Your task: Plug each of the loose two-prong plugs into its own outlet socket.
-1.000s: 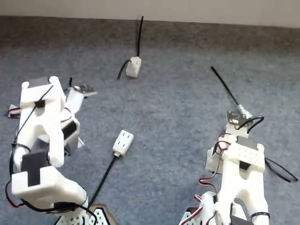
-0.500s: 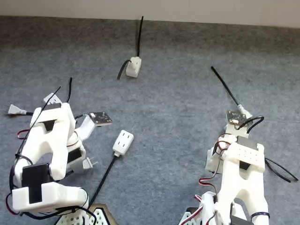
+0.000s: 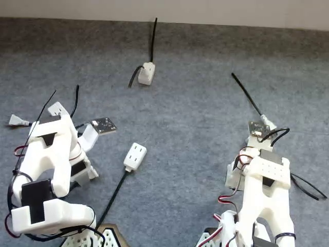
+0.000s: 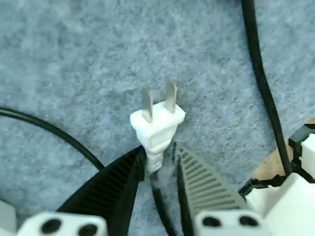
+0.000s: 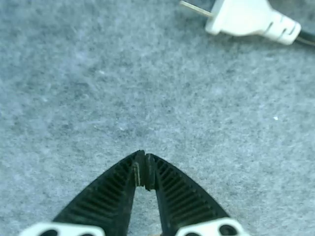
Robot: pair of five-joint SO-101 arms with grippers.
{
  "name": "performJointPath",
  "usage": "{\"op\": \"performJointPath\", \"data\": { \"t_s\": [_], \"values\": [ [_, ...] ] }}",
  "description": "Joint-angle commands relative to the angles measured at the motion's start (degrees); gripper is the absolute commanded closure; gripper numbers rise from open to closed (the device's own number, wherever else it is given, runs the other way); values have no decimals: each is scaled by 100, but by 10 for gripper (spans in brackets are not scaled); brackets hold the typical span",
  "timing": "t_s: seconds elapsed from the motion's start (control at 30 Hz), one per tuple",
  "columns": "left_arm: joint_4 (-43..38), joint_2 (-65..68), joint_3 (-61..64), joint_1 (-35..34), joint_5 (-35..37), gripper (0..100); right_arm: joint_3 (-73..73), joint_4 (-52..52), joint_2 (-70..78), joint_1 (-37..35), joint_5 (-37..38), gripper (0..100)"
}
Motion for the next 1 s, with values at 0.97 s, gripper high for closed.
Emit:
{"op": "performJointPath", "data": {
  "t_s": [0.97],
  "values": [
    [-141,-242,-57,690,-888,957,-22,-57,-31,13,-44,991]
  ]
}}
